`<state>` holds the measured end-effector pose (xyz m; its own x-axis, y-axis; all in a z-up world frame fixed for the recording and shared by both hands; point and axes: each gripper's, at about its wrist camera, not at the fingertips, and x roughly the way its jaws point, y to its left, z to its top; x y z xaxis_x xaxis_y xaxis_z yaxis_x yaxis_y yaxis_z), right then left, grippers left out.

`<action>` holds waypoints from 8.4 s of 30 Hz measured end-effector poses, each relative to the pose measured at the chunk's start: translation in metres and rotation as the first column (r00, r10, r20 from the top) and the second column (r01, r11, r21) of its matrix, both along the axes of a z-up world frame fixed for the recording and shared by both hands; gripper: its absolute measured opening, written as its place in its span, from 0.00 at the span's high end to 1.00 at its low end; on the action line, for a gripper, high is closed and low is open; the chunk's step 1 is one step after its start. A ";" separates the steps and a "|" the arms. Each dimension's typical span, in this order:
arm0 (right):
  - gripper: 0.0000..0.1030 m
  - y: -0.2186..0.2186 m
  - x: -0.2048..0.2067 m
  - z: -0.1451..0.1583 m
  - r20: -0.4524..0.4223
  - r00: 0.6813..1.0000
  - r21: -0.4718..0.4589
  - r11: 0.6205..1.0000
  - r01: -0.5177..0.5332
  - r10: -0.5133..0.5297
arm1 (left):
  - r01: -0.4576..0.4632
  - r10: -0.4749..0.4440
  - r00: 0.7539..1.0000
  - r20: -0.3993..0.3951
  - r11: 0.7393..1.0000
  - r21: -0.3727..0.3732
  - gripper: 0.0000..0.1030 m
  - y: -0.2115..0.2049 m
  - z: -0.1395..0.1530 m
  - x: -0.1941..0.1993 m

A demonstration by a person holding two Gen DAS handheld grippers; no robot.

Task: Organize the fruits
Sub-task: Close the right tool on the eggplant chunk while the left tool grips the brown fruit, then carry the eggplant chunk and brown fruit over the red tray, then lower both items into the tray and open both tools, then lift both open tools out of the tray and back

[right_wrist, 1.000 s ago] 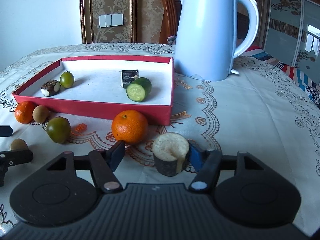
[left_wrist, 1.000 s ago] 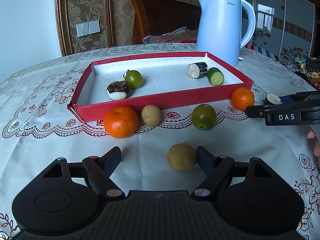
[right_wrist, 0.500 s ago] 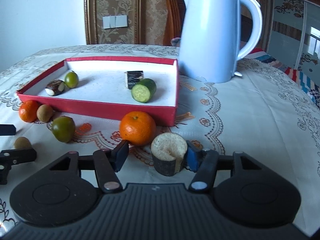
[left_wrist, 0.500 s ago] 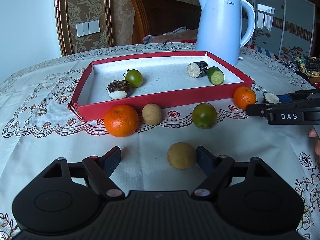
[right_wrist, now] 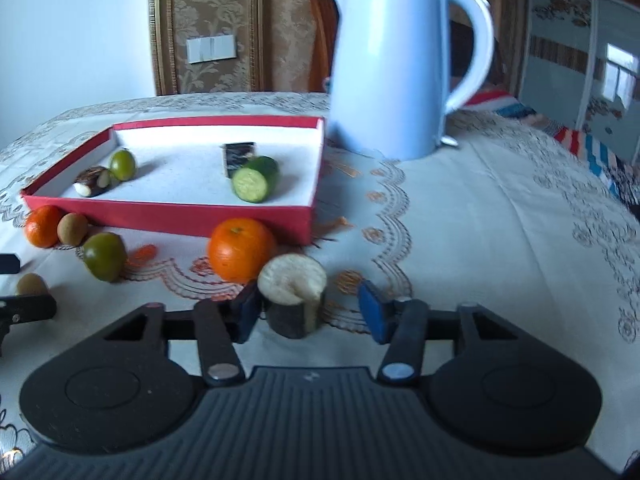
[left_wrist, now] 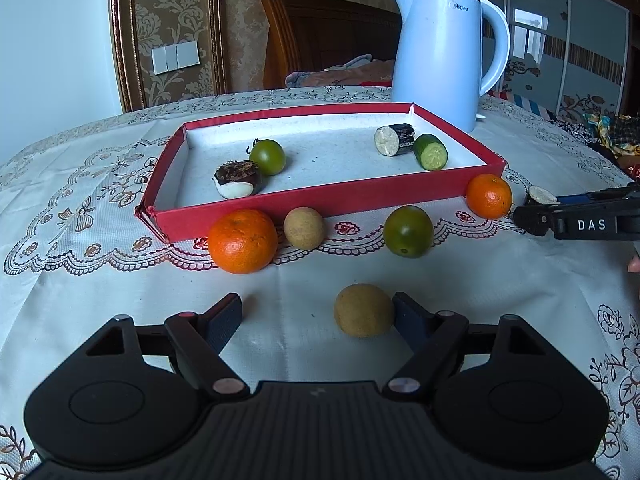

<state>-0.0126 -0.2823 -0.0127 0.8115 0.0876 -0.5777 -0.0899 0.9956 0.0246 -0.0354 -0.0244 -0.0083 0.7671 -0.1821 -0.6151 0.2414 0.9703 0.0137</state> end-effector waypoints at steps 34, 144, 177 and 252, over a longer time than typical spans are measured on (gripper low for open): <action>0.70 0.021 -0.015 0.004 0.051 0.998 -0.003 1.000 0.029 -0.028 | 0.067 -0.067 0.997 0.036 0.998 -0.002 0.70 -0.007 0.002 -0.006; 0.70 0.101 0.137 0.006 0.021 0.993 -0.007 0.993 0.116 -0.115 | -0.271 0.271 0.963 -0.004 0.963 -0.005 0.70 0.003 0.014 0.168; 0.32 0.096 0.133 0.006 0.002 0.992 0.042 0.991 0.124 -0.124 | -0.293 0.292 0.956 -0.015 0.956 -0.008 0.50 0.008 0.015 0.164; 0.00 0.037 -0.025 0.017 0.115 0.977 0.165 0.974 0.157 -0.177 | -0.215 0.224 0.970 0.096 0.972 -0.094 0.28 0.050 0.027 0.035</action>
